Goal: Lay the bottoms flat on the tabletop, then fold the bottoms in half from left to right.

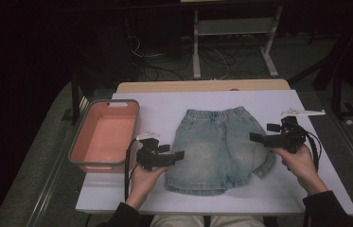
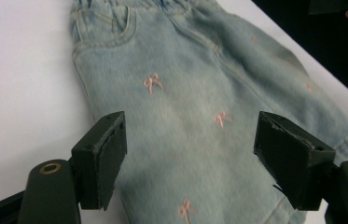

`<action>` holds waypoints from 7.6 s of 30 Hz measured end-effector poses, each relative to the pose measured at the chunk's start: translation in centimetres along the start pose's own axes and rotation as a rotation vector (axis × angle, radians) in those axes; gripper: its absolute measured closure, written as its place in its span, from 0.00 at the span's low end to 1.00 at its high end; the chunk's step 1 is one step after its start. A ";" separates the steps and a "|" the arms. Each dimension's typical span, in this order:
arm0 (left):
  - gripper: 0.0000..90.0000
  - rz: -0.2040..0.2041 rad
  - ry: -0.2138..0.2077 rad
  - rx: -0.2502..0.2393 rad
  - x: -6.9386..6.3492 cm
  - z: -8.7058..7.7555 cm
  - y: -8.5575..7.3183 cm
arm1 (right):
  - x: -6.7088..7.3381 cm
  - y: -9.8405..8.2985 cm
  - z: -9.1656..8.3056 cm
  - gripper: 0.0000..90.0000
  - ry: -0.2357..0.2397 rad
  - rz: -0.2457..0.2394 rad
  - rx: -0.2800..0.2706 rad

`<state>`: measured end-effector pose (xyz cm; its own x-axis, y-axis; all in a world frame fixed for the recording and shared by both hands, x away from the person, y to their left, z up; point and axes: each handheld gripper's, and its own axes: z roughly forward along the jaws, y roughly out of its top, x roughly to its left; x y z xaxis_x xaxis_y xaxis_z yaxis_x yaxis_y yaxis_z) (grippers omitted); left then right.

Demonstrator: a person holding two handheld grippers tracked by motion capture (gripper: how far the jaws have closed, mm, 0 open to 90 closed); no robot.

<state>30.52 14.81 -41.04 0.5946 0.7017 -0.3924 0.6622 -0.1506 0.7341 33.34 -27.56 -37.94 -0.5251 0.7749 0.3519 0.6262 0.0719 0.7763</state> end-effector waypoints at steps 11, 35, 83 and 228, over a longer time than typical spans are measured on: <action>0.28 0.037 -0.010 0.078 -1.0 -0.6 -1.7 | 0.5 -2.6 -1.9 0.00 -0.021 0.036 -0.009; 0.43 -0.075 -0.012 0.200 0.8 -2.9 -4.5 | 1.3 -6.9 -4.2 0.08 -0.088 0.055 0.088; 0.91 -0.031 -0.091 0.329 1.0 -1.5 -5.1 | 0.2 -8.9 -0.7 0.76 -0.085 0.243 0.304; 0.39 -0.063 0.002 0.182 1.9 -3.9 -4.7 | 8.8 4.5 8.6 0.01 0.158 -0.206 0.114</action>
<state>26.73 19.60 -43.10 0.5484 0.7154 -0.4330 0.7698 -0.2297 0.5955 36.50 -15.02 -35.81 -0.7256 0.6300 0.2770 0.5535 0.2950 0.7789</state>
